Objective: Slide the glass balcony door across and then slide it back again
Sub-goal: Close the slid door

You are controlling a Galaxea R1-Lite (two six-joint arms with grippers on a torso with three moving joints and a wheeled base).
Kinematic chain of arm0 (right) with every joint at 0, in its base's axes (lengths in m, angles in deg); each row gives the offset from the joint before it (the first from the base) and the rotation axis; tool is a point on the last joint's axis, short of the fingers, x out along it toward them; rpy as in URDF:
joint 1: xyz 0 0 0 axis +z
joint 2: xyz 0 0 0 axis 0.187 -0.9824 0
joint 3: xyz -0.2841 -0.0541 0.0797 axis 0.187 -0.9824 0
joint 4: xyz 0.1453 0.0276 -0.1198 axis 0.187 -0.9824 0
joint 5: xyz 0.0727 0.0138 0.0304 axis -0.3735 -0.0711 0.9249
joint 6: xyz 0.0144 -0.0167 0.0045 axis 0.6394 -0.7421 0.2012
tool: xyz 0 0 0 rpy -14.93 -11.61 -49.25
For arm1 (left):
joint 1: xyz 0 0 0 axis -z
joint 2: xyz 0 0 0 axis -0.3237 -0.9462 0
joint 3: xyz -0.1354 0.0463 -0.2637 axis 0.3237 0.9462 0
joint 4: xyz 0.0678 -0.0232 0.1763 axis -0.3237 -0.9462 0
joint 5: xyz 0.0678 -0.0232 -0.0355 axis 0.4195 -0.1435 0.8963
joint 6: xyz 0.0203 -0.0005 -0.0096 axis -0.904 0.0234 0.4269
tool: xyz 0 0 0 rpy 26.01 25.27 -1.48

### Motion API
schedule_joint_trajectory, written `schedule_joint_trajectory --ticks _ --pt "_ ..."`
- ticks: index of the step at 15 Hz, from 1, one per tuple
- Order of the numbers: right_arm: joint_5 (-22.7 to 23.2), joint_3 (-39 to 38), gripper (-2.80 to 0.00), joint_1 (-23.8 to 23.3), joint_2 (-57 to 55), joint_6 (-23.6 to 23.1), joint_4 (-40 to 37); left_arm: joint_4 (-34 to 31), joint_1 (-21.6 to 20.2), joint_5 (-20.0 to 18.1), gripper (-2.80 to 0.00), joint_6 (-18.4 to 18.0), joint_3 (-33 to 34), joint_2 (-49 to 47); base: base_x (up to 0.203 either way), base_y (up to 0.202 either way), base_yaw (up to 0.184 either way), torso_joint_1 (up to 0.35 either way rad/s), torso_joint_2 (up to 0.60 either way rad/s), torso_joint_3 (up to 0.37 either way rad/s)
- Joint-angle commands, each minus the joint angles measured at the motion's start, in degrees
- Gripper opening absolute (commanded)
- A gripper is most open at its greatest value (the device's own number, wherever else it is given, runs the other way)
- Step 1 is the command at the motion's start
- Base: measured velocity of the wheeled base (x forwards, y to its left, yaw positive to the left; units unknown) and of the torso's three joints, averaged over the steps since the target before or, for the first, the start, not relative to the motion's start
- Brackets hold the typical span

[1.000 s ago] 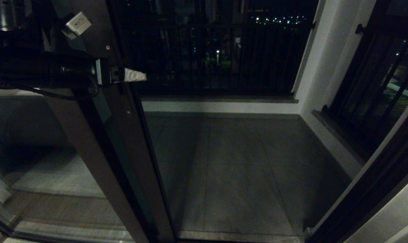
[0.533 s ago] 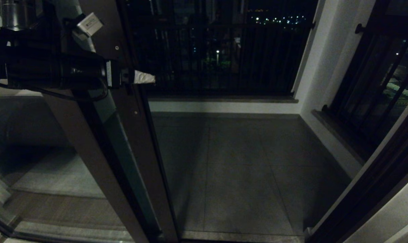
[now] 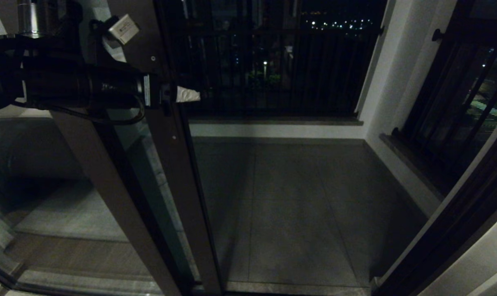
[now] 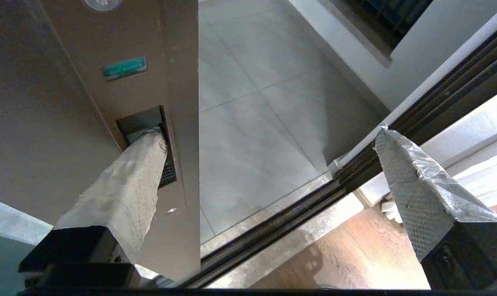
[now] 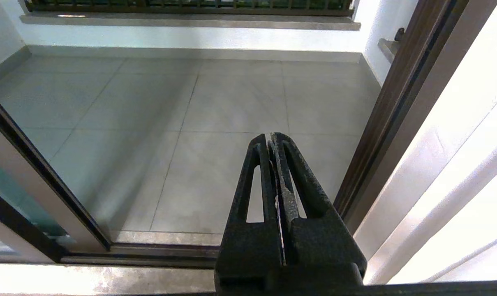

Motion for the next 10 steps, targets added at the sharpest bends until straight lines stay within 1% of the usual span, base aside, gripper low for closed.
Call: schedule_joint_trajectory --ticks 1,3,6,10 --pt "0.0 0.0 -2.8 0.0 -0.1 -0.1 0.0 -0.1 0.5 -0.1 0.0 0.0 -0.3 -0.3 0.0 0.0 0.0 0.0 0.0 0.0" --pt "0.0 0.0 -2.8 0.0 -0.1 -0.1 0.0 0.3 1.0 0.7 0.0 0.0 -0.3 -0.6 0.0 0.0 0.0 0.0 0.0 0.0" --pt "0.0 0.0 -2.8 0.0 -0.1 -0.1 0.0 4.6 2.5 3.8 0.0 0.0 0.1 -1.5 0.0 0.0 0.0 0.0 0.0 0.0" --pt "0.0 0.0 -2.8 0.0 -0.1 -0.1 0.0 5.0 3.4 4.2 0.0 0.1 0.1 -1.8 0.0 0.0 0.0 0.0 0.0 0.0"
